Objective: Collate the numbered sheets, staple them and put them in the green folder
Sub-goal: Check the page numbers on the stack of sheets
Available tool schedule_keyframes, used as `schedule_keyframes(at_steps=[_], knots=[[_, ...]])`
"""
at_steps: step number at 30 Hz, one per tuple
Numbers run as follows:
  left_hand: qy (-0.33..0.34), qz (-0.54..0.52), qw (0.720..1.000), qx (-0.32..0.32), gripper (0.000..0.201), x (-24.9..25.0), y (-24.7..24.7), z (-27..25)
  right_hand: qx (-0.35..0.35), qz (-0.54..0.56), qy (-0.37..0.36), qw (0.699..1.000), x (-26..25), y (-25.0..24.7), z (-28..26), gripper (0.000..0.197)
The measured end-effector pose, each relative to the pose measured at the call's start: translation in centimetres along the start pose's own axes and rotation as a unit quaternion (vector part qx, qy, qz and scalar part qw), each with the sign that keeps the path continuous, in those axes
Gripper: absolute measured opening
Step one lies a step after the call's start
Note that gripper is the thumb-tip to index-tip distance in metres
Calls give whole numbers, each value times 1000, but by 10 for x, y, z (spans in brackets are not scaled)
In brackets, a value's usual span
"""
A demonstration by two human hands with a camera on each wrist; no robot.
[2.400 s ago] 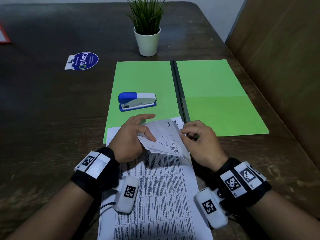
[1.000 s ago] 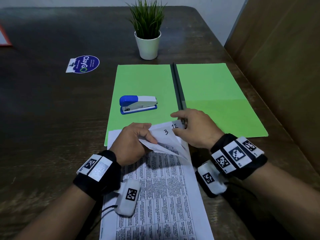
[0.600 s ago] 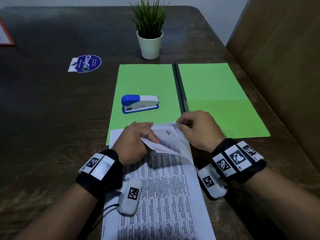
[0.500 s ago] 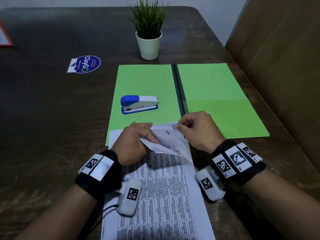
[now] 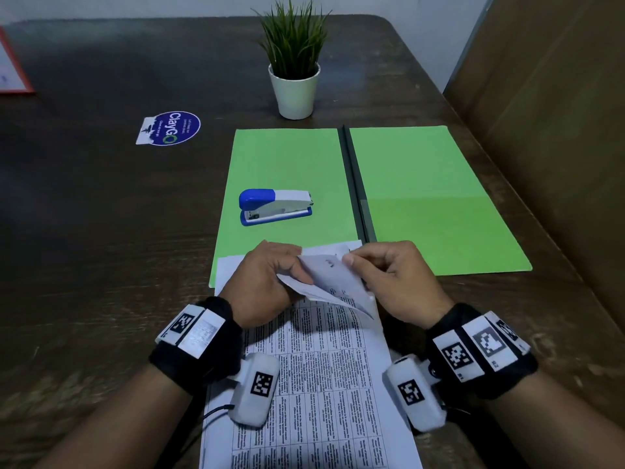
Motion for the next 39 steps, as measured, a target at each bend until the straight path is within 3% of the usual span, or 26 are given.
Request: schedule_keyframes(at_steps=[3, 6, 9, 11, 15, 19, 23, 31, 39], knots=[[-23, 10, 1000, 8, 25, -12, -3, -3, 88, -107, -7, 990, 4, -18, 12, 12], [-19, 15, 1000, 10, 27, -13, -2, -3, 61, -230, -21, 971, 2, -12, 23, 34], [-15, 12, 1000, 9, 22, -12, -2, -3, 15, -298, 16, 954, 7, -1, 29, 55], [-15, 9, 1000, 6, 21, -13, -2, -3, 10, -319, 30, 947, 10, 0, 30, 58], [-14, 5, 1000, 5, 26, -11, -1, -2, 39, -290, 17, 956, 6, -8, 25, 45], [-14, 9, 1000, 2, 29, -15, -2, -2, 104, -185, -29, 977, -7, -23, 17, 5], [-6, 43, 999, -10, 31, -15, -3, -2, 108, -183, -50, 976, -10, -22, 13, 12], [-18, 11, 1000, 12, 26, -11, -3, 0, 105, -202, -84, 970, -18, -14, 7, 10], [14, 5, 1000, 7, 22, -6, -2, 0, 4, -128, -65, 990, -5, 2, 10, 11]])
Point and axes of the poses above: each hand's wrist, its own z-axis towards the middle knuckle, its own y-axis out of the palm, x = y × z, the point moved 9 cm from there along z, towards the middle knuckle, and after that the axes turned 15 degrees about y, right-handed, at the moved point
